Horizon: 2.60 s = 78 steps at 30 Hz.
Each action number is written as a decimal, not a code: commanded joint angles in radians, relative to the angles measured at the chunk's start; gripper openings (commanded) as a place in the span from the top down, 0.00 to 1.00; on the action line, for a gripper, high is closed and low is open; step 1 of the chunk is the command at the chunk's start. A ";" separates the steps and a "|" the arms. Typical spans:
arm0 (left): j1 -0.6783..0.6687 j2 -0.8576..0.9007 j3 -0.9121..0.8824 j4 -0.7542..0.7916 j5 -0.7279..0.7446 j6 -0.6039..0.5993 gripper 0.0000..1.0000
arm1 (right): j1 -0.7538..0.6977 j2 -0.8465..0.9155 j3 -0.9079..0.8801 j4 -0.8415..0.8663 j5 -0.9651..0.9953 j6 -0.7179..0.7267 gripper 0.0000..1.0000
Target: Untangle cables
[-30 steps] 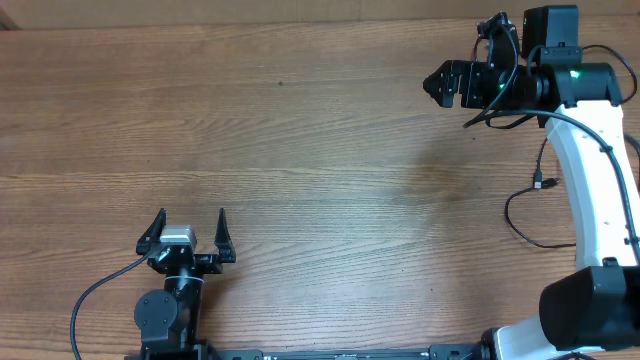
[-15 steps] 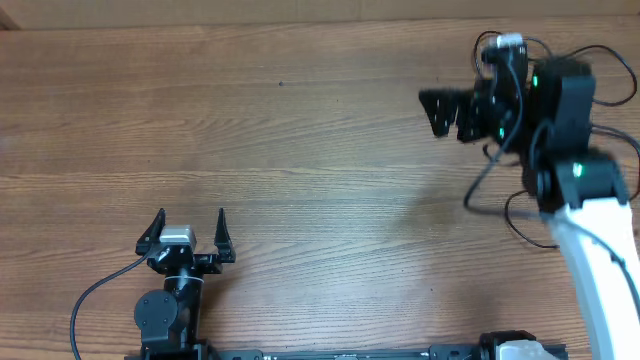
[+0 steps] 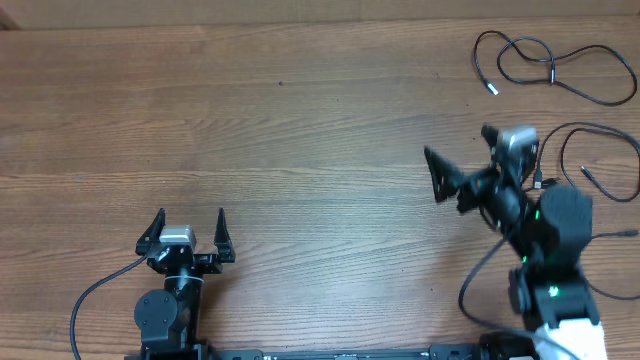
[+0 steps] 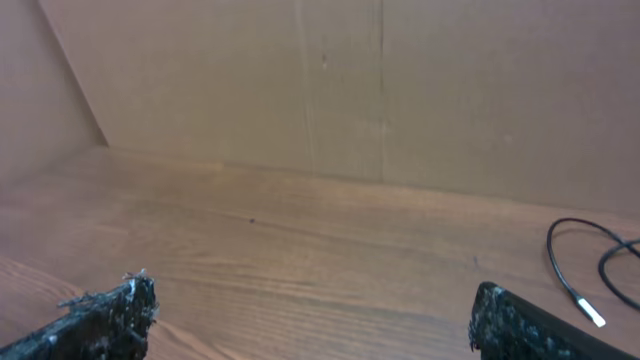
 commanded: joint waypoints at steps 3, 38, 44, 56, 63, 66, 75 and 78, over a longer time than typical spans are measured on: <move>0.000 -0.011 -0.004 -0.002 -0.006 0.016 0.00 | 0.005 -0.161 -0.186 0.064 0.010 -0.027 0.00; 0.000 -0.011 -0.004 -0.003 -0.006 0.016 0.00 | 0.005 -0.700 -0.513 -0.078 0.025 -0.026 0.00; 0.000 -0.011 -0.004 -0.002 -0.006 0.016 0.00 | 0.005 -0.736 -0.513 -0.078 0.025 -0.100 0.00; 0.000 -0.011 -0.004 -0.002 -0.006 0.016 0.00 | 0.005 -0.736 -0.513 -0.089 0.188 -0.011 0.00; 0.000 -0.011 -0.004 -0.002 -0.006 0.016 0.00 | 0.005 -0.736 -0.513 -0.092 0.197 -0.010 0.00; 0.000 -0.011 -0.004 -0.002 -0.006 0.016 0.00 | 0.005 -0.736 -0.513 -0.092 0.189 -0.010 0.00; 0.000 -0.011 -0.004 -0.002 -0.006 0.016 0.00 | 0.005 -0.736 -0.513 -0.091 0.190 -0.010 0.00; 0.000 -0.011 -0.004 -0.002 -0.006 0.016 0.00 | 0.005 -0.736 -0.513 -0.091 0.190 -0.010 0.00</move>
